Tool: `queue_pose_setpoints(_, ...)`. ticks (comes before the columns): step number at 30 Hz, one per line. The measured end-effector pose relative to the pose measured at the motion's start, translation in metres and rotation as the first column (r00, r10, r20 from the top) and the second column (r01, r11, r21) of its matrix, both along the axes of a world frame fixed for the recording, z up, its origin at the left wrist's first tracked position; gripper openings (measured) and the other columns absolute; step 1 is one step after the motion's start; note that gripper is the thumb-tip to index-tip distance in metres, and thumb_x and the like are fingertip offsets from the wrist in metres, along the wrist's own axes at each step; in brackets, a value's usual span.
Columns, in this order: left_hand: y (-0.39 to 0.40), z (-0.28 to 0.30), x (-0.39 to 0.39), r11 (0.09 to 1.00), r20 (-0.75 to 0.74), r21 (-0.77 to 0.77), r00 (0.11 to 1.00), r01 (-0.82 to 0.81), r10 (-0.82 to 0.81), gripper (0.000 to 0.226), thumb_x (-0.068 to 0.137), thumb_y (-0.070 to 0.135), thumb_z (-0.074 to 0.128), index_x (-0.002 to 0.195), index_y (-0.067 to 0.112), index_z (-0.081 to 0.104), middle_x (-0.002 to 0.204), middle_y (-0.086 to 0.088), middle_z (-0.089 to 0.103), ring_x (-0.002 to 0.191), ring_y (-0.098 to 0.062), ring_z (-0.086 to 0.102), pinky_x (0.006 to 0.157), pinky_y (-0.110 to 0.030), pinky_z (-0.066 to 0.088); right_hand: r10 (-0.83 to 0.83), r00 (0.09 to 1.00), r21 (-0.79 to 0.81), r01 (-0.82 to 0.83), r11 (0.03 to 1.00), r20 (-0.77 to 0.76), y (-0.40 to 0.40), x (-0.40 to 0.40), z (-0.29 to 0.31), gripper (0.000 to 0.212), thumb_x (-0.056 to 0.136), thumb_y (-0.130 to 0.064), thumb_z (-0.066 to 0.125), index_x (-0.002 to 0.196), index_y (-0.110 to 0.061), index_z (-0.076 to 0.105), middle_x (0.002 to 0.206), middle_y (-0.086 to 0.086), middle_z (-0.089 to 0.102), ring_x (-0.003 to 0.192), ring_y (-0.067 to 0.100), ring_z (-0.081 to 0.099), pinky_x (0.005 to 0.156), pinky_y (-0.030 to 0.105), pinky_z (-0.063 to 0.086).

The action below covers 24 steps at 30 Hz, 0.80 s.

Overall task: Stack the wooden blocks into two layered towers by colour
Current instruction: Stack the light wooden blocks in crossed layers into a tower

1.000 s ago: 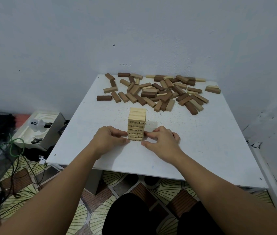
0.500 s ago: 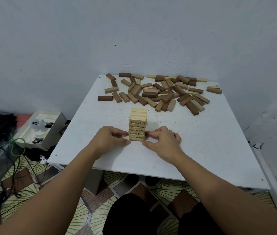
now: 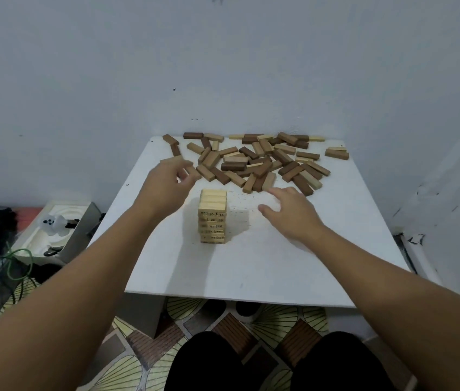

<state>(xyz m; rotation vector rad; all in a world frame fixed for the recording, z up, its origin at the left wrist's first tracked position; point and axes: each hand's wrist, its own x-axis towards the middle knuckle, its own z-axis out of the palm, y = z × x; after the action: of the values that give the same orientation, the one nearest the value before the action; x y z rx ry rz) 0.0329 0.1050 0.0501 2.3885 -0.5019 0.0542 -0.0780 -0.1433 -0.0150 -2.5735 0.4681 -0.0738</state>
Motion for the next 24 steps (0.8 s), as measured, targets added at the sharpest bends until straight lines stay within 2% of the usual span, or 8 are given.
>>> queue_pose_setpoints(4,-0.06,0.019,0.004,0.97,0.043,0.202,0.988,0.135,-0.147,0.038,0.102,0.038,0.06,0.135,0.021,0.065,0.114,-0.002,0.069,0.093,-0.017,0.06,0.078,-0.031,0.046,-0.006,0.999,-0.068,0.003,0.998,-0.043,-0.026,0.003,0.011,0.06,0.099,-0.055,0.056,0.151,-0.029,0.048,0.153,0.007,0.048,0.141,0.029,0.043,0.112,0.048,0.04)
queue_pose_setpoints(7,-0.101,0.022,0.006,0.936,-0.009,0.285,0.977,0.206,-0.212,0.038,0.102,0.039,0.06,0.135,0.021,0.065,0.119,-0.005,0.068,0.099,-0.021,0.063,0.089,-0.038,0.054,-0.023,0.999,-0.078,0.021,0.997,-0.036,-0.047,0.002,0.017,0.057,0.098,-0.056,0.057,0.149,-0.033,0.05,0.151,0.004,0.048,0.14,0.028,0.043,0.111,0.05,0.041)
queue_pose_setpoints(9,-0.126,0.02,0.008,0.897,-0.026,0.366,0.966,0.247,-0.256,0.037,0.104,0.038,0.057,0.137,0.023,0.064,0.12,-0.001,0.069,0.102,-0.022,0.064,0.093,-0.038,0.052,-0.023,0.999,-0.08,0.021,0.997,-0.023,-0.061,0.002,0.019,0.038,0.097,-0.055,0.058,0.132,-0.042,0.06,0.137,0.004,0.055,0.13,0.031,0.049,0.103,0.048,0.046)
queue_pose_setpoints(11,-0.151,0.016,0.013,0.852,-0.017,0.452,0.958,0.264,-0.288,0.036,0.105,0.042,0.053,0.135,0.028,0.066,0.125,0.001,0.068,0.111,-0.023,0.062,0.088,-0.033,0.047,-0.032,0.999,-0.083,0.031,0.996,-0.015,-0.076,0.004,0.02,0.016,0.096,-0.054,0.058,0.106,-0.043,0.064,0.121,0.002,0.056,0.12,0.032,0.052,0.095,0.047,0.049)
queue_pose_setpoints(13,-0.175,0.009,0.02,0.827,-0.036,0.486,0.952,0.282,-0.303,0.034,0.105,0.043,0.051,0.131,0.029,0.068,0.126,-0.001,0.068,0.115,-0.025,0.06,0.086,-0.035,0.049,-0.038,0.999,-0.079,0.038,0.996,-0.009,-0.09,0.007,0.019,0.024,0.097,-0.051,0.057,0.117,-0.04,0.065,0.128,0.002,0.054,0.123,0.033,0.049,0.098,0.048,0.047)
queue_pose_setpoints(17,-0.217,-0.013,0.037,0.795,-0.07,0.527,0.948,0.3,-0.311,0.028,0.105,0.033,0.053,0.123,0.023,0.072,0.112,-0.005,0.071,0.111,-0.029,0.063,0.091,-0.04,0.054,-0.063,0.998,-0.064,0.062,0.996,-0.007,-0.116,0.019,0.014,0.043,0.103,-0.048,0.05,0.145,-0.041,0.052,0.143,0.005,0.048,0.131,0.035,0.042,0.106,0.049,0.043)
queue_pose_setpoints(20,-0.228,-0.025,0.056,0.721,-0.044,0.65,0.959,0.241,-0.281,0.025,0.104,0.025,0.047,0.114,0.021,0.07,0.113,-0.01,0.063,0.117,-0.036,0.055,0.09,-0.043,0.05,-0.052,0.999,-0.072,0.051,0.996,-0.006,-0.134,0.035,0.006,0.042,0.104,-0.046,0.047,0.146,-0.04,0.052,0.147,0.005,0.045,0.135,0.032,0.039,0.107,0.047,0.041)
queue_pose_setpoints(24,-0.216,-0.027,0.083,0.689,-0.05,0.701,0.976,0.185,-0.212,0.044,0.095,0.009,0.046,0.129,0.026,0.069,0.124,-0.008,0.065,0.111,-0.033,0.06,0.09,-0.041,0.055,-0.05,0.998,-0.128,0.044,0.991,-0.04,-0.15,0.055,-0.007,0.041,0.105,-0.044,0.043,0.144,-0.033,0.052,0.156,0.006,0.038,0.139,0.034,0.036,0.108,0.047,0.037)
